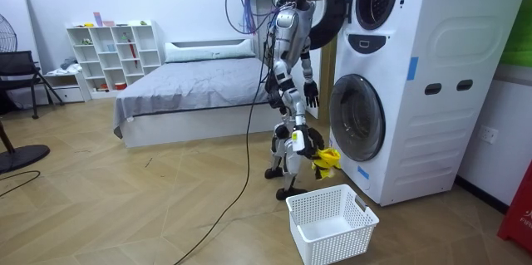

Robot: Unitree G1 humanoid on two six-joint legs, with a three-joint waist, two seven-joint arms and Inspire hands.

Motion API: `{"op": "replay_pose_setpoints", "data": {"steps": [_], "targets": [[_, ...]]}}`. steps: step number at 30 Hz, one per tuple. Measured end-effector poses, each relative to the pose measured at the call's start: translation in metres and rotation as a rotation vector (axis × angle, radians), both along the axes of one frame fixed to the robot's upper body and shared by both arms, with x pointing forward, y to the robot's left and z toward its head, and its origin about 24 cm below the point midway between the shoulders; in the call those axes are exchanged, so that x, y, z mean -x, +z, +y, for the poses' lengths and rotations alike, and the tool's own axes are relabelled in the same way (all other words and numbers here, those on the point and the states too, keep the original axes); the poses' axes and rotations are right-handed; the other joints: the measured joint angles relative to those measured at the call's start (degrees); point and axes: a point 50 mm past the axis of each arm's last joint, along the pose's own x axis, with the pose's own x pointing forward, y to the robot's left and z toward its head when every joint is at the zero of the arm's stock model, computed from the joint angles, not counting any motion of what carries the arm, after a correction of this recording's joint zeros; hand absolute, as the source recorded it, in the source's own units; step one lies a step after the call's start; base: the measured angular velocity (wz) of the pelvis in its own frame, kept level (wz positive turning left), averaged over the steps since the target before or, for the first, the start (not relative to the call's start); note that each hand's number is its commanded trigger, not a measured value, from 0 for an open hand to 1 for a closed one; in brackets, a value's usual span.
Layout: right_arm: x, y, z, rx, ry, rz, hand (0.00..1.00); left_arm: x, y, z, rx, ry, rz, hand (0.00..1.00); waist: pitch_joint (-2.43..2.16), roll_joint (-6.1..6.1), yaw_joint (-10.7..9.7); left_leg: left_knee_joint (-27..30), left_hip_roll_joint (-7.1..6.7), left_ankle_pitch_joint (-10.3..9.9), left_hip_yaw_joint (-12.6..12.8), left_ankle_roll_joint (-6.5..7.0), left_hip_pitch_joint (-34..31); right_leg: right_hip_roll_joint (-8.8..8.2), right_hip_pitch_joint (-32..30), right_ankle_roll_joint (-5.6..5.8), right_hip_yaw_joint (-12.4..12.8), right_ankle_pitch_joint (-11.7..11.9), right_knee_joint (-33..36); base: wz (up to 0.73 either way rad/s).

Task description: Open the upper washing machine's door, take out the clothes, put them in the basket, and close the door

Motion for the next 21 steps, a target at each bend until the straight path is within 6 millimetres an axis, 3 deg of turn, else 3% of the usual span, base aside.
{"op": "replay_pose_setpoints", "data": {"steps": [4,6,7,13,21], "targets": [[-0.005,0.009,-0.001,0.019,-0.018,-0.045,1.00,0.004,-0.001,0.000,0.001,0.002,0.004,0.00,-0.03,-0.69,-1.33,0.12,0.02,0.19,-0.43,0.17,-0.16,-0.38,0.07,-0.13,-0.87,-0.09,0.06,0.10],[-0.007,0.013,-0.002,0.029,-0.029,-0.062,0.24,0.005,-0.001,0.000,0.001,0.004,0.007,0.00,-0.08,-1.06,-1.73,0.14,0.01,0.22,-0.47,0.20,-0.22,-0.46,0.06,-0.13,-0.95,-0.10,0.06,0.03],[-0.008,0.015,-0.002,0.037,-0.041,-0.073,0.00,0.005,-0.001,0.000,0.000,0.005,0.005,0.00,-0.13,-1.36,-1.91,0.13,0.01,0.23,-0.46,0.22,-0.25,-0.52,0.02,-0.10,-0.97,-0.12,0.08,0.00],[-0.015,0.027,-0.002,0.058,-0.049,-0.120,0.00,0.005,-0.001,0.000,-0.003,0.004,0.004,0.00,-0.13,-2.41,-2.57,0.09,-0.03,0.23,-0.48,0.23,-0.27,-0.69,0.04,0.04,-1.06,-0.21,0.06,0.00],[-0.017,0.032,-0.005,0.077,-0.056,-0.143,0.00,0.009,-0.002,0.001,-0.005,0.006,0.013,0.00,-0.13,-2.41,-2.66,0.07,0.22,0.23,-1.00,0.23,-0.37,-0.77,0.36,-0.05,-1.78,-0.25,-0.25,0.04]]}}
